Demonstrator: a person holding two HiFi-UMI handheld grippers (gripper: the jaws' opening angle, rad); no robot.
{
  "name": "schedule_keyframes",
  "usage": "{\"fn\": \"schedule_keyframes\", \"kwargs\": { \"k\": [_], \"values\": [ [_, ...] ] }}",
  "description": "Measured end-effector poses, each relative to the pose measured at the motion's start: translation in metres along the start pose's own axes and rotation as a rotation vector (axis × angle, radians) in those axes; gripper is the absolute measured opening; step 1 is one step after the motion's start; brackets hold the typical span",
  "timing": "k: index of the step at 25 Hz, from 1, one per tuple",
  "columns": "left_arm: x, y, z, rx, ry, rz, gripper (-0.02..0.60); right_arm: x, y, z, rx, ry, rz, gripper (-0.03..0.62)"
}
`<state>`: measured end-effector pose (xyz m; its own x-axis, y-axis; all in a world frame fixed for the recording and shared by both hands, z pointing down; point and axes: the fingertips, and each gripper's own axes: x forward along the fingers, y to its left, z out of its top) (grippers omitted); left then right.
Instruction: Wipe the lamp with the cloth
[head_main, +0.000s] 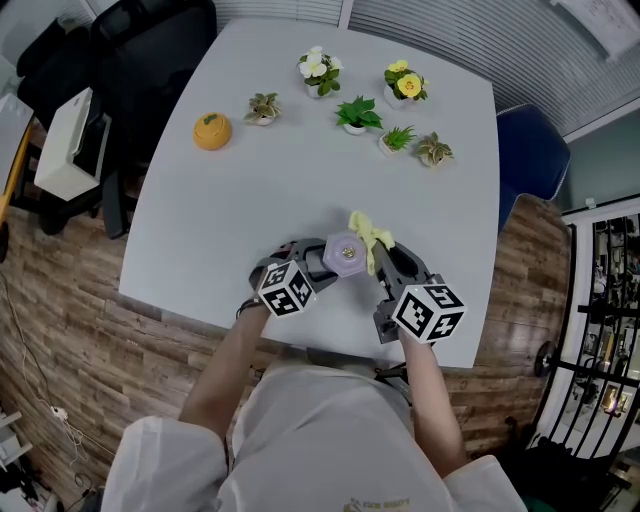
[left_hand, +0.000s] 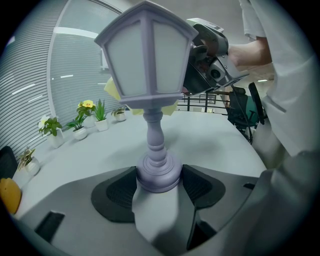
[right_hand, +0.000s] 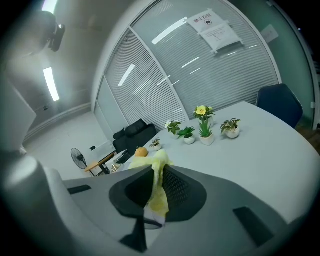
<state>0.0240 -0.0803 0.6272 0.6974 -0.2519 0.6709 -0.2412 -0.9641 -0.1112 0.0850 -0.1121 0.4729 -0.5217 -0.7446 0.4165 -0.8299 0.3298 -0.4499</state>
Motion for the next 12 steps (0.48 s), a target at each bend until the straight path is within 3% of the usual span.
{"fn": "schedule_keyframes", "kwargs": {
  "k": [12],
  "values": [
    [-0.0009,-0.0011,0.0008,0.001,-0.002,0.001,0.296,0.0024,0.0006,-0.0076,0.042,0.006,0.022,0.049]
  ]
}}
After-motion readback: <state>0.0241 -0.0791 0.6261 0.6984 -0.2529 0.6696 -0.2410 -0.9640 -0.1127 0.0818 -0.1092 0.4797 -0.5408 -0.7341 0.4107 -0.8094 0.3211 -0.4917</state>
